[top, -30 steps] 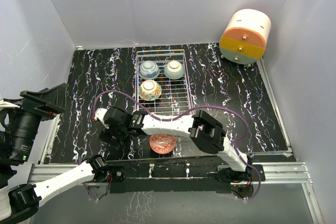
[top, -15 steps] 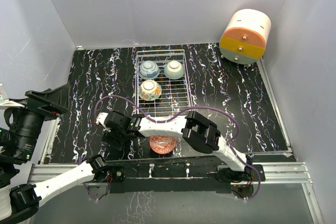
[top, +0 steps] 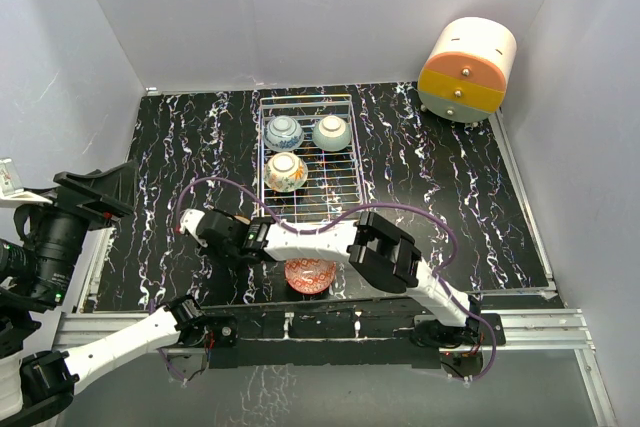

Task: Load the bowls into the dish rack

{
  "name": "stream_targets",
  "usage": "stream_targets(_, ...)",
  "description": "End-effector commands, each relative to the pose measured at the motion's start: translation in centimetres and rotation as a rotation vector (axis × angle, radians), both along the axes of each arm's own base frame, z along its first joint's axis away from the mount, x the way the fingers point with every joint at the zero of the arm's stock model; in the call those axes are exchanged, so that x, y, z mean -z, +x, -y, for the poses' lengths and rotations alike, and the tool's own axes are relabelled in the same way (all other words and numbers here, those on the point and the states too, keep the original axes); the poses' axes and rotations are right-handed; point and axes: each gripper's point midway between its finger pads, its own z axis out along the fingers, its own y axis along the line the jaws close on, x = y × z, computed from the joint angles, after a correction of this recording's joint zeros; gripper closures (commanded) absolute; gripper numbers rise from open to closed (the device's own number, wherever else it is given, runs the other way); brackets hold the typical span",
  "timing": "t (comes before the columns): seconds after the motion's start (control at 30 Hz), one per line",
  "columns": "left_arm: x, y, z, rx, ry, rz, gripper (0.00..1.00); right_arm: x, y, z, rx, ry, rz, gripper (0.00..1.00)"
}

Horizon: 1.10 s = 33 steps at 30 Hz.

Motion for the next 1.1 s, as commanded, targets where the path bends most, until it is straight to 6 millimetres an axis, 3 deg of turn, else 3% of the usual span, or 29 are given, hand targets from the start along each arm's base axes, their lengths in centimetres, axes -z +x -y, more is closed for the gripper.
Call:
stream_targets(0.0,-0.2,-0.1,-0.2,0.0,-0.008,0.008,0.2,-1.0,-0.1,-0.6,0.003,0.033,0.004,0.92)
stream_targets(0.1,-0.2,-0.2,-0.3,-0.002,-0.011,0.007,0.2,-2.7,-0.9,-1.2,-0.028,0.082,-0.022,0.92)
stream_targets(0.17,-0.2,-0.2,-0.3,-0.001,-0.013,0.008,0.2,-5.0,-1.9,-1.9,-0.075,0.147,-0.056,0.92)
stream_targets(0.33,-0.3,-0.3,-0.4,-0.003,-0.013,0.009,0.2,-13.0,-5.5,-2.9,-0.218,0.369,-0.15,0.92)
stream_targets(0.47,-0.4,-0.3,-0.5,-0.008,-0.011,0.01,0.2,-19.9,-6.8,-1.7,-0.271,0.551,-0.198,0.92)
stream_targets(0.53,-0.5,-0.3,-0.5,-0.008,-0.012,0.014,0.2,-22.4,-6.8,-0.6,-0.284,0.629,-0.237,0.92)
stream_targets(0.73,-0.5,0.0,-0.2,-0.007,0.001,0.012,0.2,-29.4,-4.0,4.7,-0.303,0.884,-0.339,0.92)
stream_targets(0.8,-0.5,0.0,-0.1,-0.007,0.005,0.009,0.2,-30.7,-2.4,6.6,-0.275,0.939,-0.332,0.92)
stream_targets(0.9,-0.6,0.1,0.0,-0.003,0.004,0.01,0.2,-31.3,0.2,8.9,-0.21,0.973,-0.316,0.92)
stream_targets(1.07,-0.6,0.3,0.4,0.003,0.007,0.004,0.2,-29.6,4.4,11.9,-0.106,1.0,-0.36,0.92)
